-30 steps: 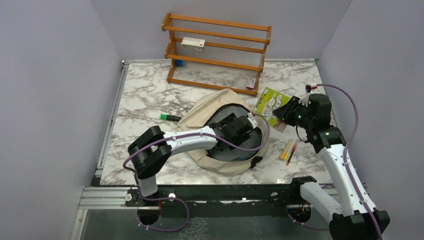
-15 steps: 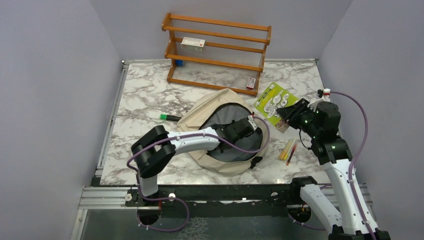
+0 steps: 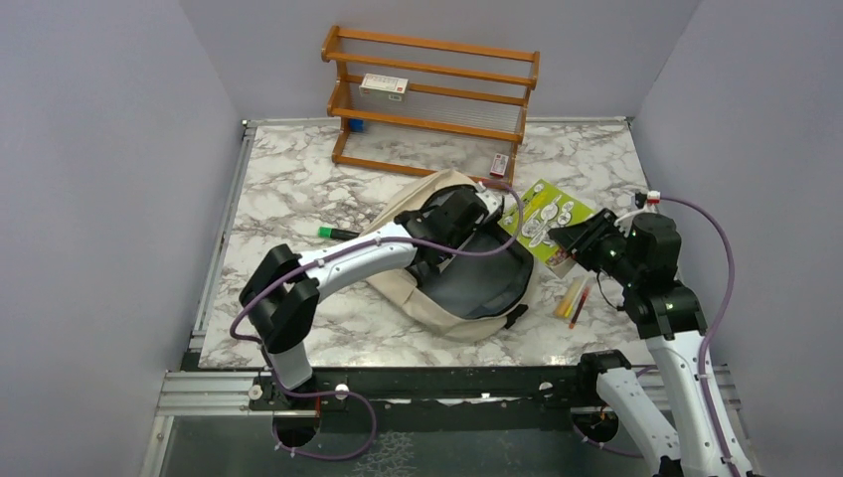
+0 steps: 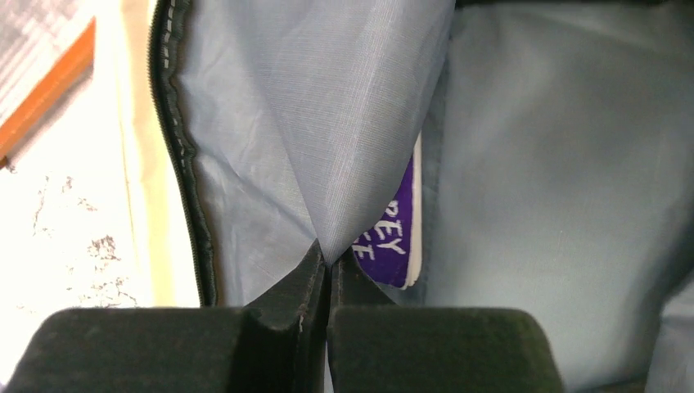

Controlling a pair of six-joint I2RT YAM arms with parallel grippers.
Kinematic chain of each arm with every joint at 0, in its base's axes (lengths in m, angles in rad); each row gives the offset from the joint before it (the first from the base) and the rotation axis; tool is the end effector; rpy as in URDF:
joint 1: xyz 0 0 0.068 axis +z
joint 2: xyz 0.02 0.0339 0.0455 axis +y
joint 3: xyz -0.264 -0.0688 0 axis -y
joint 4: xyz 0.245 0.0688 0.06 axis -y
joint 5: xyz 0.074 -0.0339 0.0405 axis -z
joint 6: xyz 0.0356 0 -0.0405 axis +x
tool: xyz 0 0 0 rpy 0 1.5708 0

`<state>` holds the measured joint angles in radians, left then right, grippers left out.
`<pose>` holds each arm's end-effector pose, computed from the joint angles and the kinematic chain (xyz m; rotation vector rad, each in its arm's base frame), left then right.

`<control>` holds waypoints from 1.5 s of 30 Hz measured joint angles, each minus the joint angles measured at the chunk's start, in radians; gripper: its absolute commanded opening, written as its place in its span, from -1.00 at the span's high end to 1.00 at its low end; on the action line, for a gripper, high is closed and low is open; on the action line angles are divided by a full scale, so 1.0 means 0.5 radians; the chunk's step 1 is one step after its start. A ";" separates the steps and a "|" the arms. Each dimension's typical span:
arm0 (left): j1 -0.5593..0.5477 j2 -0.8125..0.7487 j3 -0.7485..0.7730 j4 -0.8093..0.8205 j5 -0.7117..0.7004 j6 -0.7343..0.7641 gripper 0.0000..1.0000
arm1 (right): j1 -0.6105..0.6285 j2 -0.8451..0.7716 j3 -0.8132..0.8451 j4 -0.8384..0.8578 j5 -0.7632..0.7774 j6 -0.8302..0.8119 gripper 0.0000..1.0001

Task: Pack the student bag
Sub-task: Place the book in the student bag.

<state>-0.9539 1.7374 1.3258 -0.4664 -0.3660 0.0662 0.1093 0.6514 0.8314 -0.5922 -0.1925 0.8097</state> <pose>0.2307 -0.3033 0.2483 1.0178 2.1432 0.0287 0.1386 0.0221 0.3328 0.5837 1.9768 0.7748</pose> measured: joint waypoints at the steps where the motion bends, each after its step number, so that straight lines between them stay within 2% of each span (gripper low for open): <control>1: 0.025 -0.013 0.041 -0.016 0.032 -0.014 1.00 | 0.000 -0.006 0.000 -0.017 -0.016 0.004 0.99; 8: 0.101 -0.030 0.256 -0.090 0.114 -0.059 1.00 | 0.000 -0.024 -0.046 -0.096 -0.222 0.005 0.99; 14: 0.102 -0.030 0.333 -0.149 0.159 -0.074 1.00 | 0.000 0.031 -0.297 0.017 -0.560 0.101 0.99; 21: 0.103 -0.031 0.386 -0.205 0.242 -0.092 1.00 | 0.002 0.237 -0.541 0.415 -0.806 0.349 0.99; 27: 0.103 -0.031 0.437 -0.218 0.360 -0.140 1.00 | 0.002 0.422 -0.626 0.940 -0.909 0.591 0.99; 35: 0.103 -0.031 0.524 -0.264 0.450 -0.186 1.00 | 0.062 0.717 -0.661 1.423 -0.886 0.754 0.99; 45: 0.091 -0.031 0.602 -0.340 0.504 -0.266 1.00 | 0.511 1.122 -0.671 1.977 -0.416 0.746 0.99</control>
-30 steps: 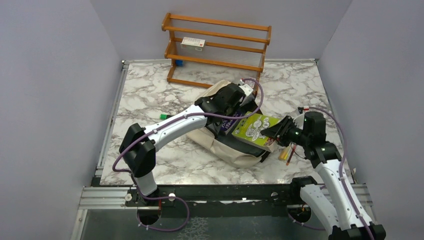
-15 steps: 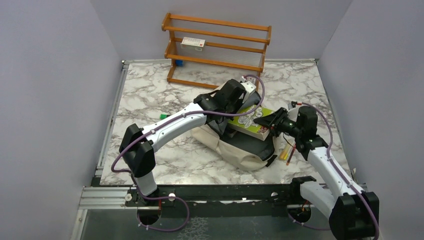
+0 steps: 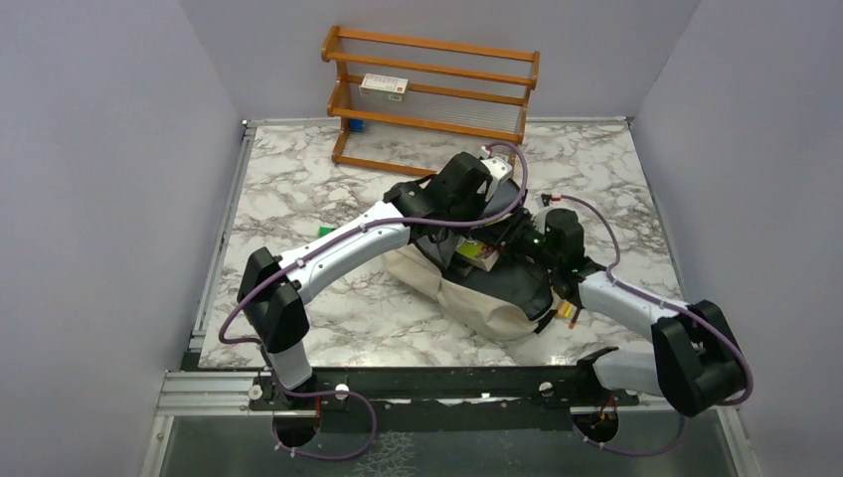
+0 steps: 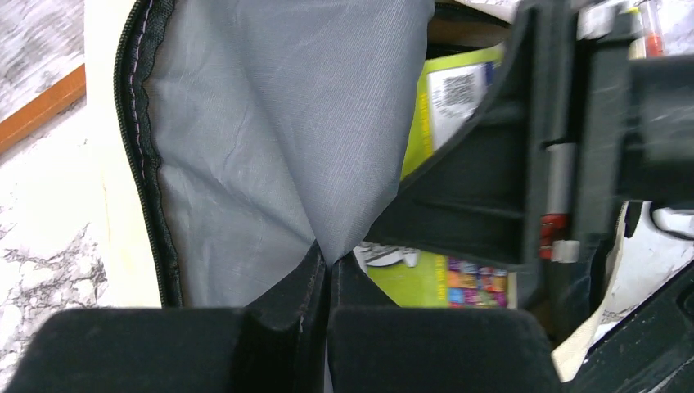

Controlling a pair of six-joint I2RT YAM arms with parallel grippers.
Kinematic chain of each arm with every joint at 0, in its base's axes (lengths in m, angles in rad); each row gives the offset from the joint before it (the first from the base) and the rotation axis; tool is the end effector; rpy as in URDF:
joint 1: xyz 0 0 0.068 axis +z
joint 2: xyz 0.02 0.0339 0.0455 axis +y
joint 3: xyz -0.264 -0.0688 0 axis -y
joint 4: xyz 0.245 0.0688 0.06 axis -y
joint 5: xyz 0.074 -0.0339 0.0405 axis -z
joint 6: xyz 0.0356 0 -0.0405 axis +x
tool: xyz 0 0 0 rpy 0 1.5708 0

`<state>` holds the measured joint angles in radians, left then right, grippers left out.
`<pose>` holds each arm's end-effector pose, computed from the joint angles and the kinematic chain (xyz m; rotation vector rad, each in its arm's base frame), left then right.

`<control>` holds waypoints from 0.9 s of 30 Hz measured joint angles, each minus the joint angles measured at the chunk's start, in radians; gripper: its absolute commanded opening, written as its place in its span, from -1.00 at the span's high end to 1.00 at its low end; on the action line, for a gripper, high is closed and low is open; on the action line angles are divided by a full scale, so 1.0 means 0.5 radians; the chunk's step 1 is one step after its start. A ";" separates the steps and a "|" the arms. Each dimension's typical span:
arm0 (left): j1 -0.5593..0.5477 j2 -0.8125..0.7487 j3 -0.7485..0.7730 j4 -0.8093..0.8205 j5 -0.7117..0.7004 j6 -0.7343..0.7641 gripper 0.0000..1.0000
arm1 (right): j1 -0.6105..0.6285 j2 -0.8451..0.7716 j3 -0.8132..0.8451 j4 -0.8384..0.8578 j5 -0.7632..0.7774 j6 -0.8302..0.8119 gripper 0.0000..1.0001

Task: Pack the student bag
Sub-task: Place the book in the student bag.

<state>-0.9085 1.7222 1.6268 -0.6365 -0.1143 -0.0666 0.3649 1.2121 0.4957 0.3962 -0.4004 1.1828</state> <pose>0.2435 -0.3057 0.3378 0.8957 2.1457 -0.3681 0.2313 0.1032 0.2115 0.5559 2.0606 1.3720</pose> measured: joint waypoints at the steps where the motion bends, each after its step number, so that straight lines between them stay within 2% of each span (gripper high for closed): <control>1: -0.004 0.000 0.000 -0.004 0.002 -0.005 1.00 | 0.037 0.054 -0.004 0.064 0.049 -0.004 0.99; 5: -0.021 0.000 0.000 -0.007 0.005 -0.020 1.00 | 0.155 0.340 -0.006 0.354 0.238 -0.009 0.99; 11: -0.048 0.000 0.000 -0.018 0.005 -0.055 1.00 | 0.295 0.597 -0.006 0.649 0.479 -0.012 0.97; 14: -0.048 0.000 -0.005 -0.018 0.003 -0.063 1.00 | 0.335 0.708 0.023 0.731 0.587 -0.029 0.76; 20: -0.048 0.000 -0.041 -0.008 -0.021 -0.076 1.00 | 0.359 0.788 0.137 0.661 0.734 -0.089 0.11; 27: -0.056 0.001 -0.095 0.024 -0.069 -0.100 1.00 | 0.359 0.785 0.188 0.439 0.822 -0.192 -0.16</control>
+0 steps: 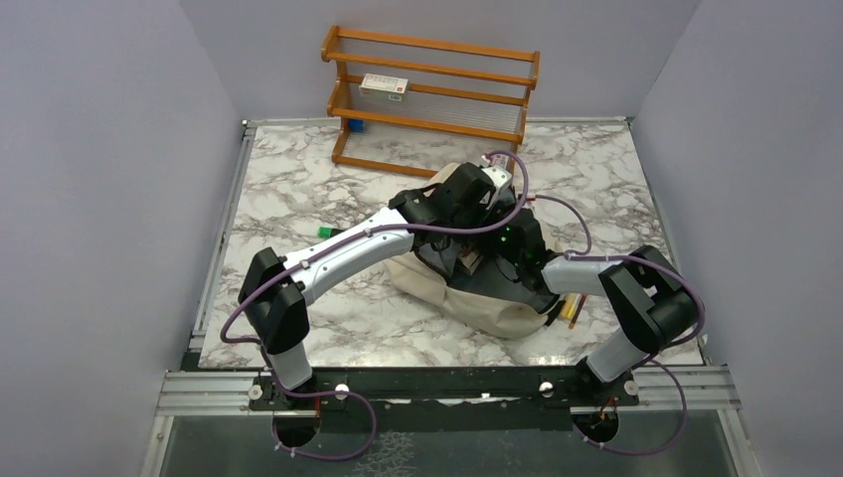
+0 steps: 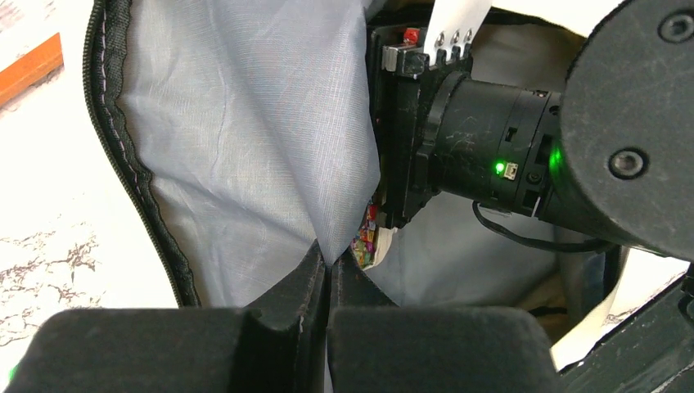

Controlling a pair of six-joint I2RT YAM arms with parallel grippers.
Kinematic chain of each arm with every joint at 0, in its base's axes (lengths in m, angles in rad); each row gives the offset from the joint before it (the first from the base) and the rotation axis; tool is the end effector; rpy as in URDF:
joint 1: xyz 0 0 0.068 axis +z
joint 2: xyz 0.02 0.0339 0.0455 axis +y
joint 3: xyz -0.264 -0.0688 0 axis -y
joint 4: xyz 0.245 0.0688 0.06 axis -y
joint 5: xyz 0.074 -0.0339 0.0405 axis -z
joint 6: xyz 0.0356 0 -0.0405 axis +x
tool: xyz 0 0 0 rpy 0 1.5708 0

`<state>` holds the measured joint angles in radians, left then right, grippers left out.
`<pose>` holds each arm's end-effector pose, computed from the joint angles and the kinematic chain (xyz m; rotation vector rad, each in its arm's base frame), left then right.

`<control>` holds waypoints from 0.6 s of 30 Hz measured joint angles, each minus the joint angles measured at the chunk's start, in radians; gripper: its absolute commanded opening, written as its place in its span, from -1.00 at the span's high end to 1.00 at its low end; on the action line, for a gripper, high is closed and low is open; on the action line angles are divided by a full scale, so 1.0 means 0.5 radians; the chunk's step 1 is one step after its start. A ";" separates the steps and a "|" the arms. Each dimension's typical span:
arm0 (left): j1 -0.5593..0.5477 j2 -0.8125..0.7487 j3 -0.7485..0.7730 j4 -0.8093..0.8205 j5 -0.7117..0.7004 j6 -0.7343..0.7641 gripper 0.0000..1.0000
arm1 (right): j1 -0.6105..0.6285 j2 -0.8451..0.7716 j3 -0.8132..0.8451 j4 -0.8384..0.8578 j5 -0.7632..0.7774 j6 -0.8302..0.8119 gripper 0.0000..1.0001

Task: Pack the student bag
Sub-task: Place the book in the student bag.

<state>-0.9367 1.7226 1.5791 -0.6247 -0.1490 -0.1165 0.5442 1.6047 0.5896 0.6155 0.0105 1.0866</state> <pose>0.2350 -0.3107 0.3229 0.8702 2.1885 -0.3501 0.2655 0.1602 0.1582 0.5766 2.0463 1.0188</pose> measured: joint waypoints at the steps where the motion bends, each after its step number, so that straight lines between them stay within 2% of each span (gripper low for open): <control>1: -0.001 0.000 -0.005 -0.001 -0.002 -0.004 1.00 | 0.000 -0.005 0.009 -0.040 0.005 -0.013 -0.20; 6: -0.002 0.000 -0.011 0.004 -0.010 -0.013 1.00 | 0.000 -0.064 0.113 -0.285 0.041 -0.104 -0.50; 18: -0.016 0.000 -0.062 0.026 -0.049 -0.024 1.00 | 0.000 -0.423 0.159 -0.921 0.210 -0.398 -0.58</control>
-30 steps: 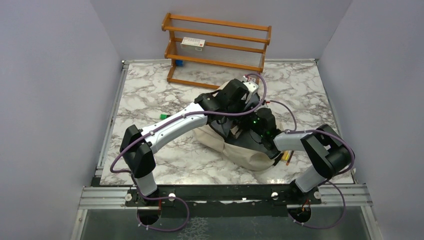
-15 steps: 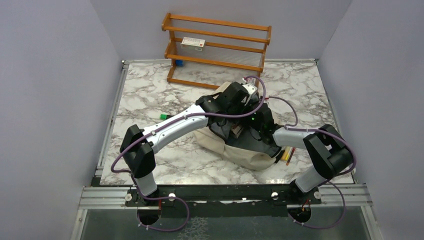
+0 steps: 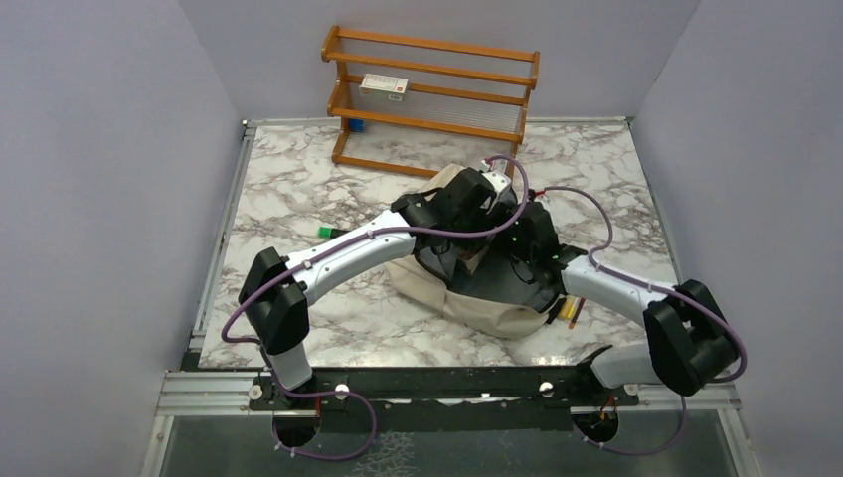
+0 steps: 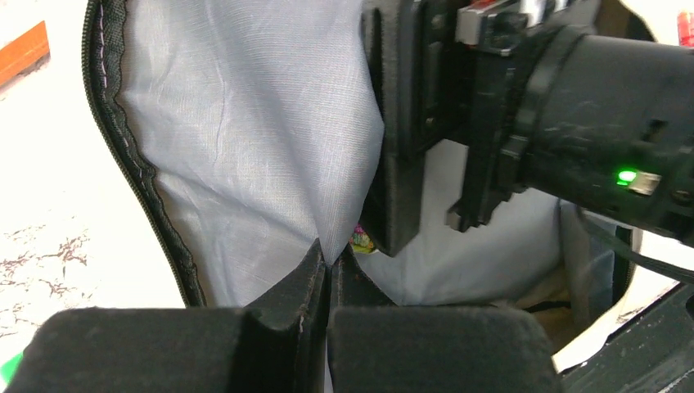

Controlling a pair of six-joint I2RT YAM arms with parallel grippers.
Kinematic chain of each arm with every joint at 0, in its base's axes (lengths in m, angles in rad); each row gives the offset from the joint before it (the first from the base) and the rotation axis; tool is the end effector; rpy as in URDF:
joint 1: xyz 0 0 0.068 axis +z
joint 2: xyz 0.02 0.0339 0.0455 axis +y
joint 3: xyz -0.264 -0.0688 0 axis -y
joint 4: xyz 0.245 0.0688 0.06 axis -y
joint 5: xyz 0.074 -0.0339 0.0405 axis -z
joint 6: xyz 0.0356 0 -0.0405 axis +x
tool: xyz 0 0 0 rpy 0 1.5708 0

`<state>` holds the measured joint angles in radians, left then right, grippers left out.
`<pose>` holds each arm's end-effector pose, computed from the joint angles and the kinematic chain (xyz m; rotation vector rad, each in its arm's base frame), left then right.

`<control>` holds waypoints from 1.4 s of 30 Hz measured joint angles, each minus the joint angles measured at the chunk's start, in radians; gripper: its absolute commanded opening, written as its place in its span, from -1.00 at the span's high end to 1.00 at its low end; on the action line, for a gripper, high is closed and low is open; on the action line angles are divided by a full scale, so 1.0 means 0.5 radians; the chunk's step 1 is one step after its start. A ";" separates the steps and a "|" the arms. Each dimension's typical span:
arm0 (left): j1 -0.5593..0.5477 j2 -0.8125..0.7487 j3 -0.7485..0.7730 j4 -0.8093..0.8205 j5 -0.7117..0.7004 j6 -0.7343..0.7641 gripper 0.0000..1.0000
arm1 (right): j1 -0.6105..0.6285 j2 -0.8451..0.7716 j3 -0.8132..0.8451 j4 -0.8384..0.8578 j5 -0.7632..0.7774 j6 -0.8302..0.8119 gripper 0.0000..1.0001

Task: Pack the student bag
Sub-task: Place the book in the student bag, then adjust the student bag at the center of the board.

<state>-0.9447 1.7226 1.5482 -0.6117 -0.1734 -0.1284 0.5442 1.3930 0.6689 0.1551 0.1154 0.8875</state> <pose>0.2327 -0.3114 0.3139 0.8602 2.2033 -0.3234 0.2491 0.1460 0.1971 0.4485 2.1759 0.7010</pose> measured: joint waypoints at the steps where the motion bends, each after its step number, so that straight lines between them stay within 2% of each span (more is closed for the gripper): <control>1: 0.000 0.000 -0.005 0.000 -0.001 -0.001 1.00 | 0.000 -0.042 -0.011 -0.034 0.007 -0.018 -0.58; 6: 0.000 0.000 -0.031 0.005 0.000 -0.008 1.00 | 0.000 -0.299 -0.080 -0.182 0.006 -0.082 -0.56; 11: 0.000 0.000 -0.087 0.043 0.002 -0.008 1.00 | 0.000 -0.714 -0.193 -0.390 -0.006 -0.134 -0.54; 14: 0.000 0.000 -0.124 0.076 0.020 -0.012 0.68 | 0.000 -0.925 -0.198 -0.542 -0.008 -0.168 -0.54; 16: 0.001 -0.001 -0.143 0.098 0.047 -0.021 0.56 | 0.000 -1.009 -0.172 -0.662 -0.008 -0.187 -0.54; 19: 0.008 -0.006 -0.198 0.155 0.142 -0.050 0.38 | 0.000 -1.049 -0.111 -0.821 -0.008 -0.196 -0.54; 21: 0.020 -0.015 -0.238 0.196 0.209 -0.076 0.15 | 0.000 -1.067 -0.082 -0.913 -0.007 -0.199 -0.54; 23: 0.033 -0.043 -0.296 0.246 0.285 -0.107 0.01 | 0.000 -1.093 -0.060 -1.003 -0.004 -0.198 -0.54; 29: 0.211 -0.319 -0.539 0.474 0.582 -0.273 -0.23 | 0.000 -1.221 0.033 -1.260 0.040 -0.151 -0.52; 32: 0.345 -0.438 -0.558 0.543 0.696 -0.399 -0.29 | 0.000 -1.234 0.182 -1.396 0.067 -0.114 -0.52; 37: 0.457 -0.571 -0.571 0.634 0.711 -0.539 -0.37 | 0.000 -1.163 0.386 -1.472 0.069 -0.087 -0.52; 42: 0.445 -0.629 -0.890 0.773 0.698 -0.549 -0.49 | 0.000 -1.243 0.280 -1.452 0.066 -0.124 -0.52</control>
<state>-0.7223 1.4078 1.1034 -0.2253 0.1757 -0.4026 0.5442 0.7715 0.8089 -0.5709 0.1486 0.8257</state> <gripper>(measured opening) 0.715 0.760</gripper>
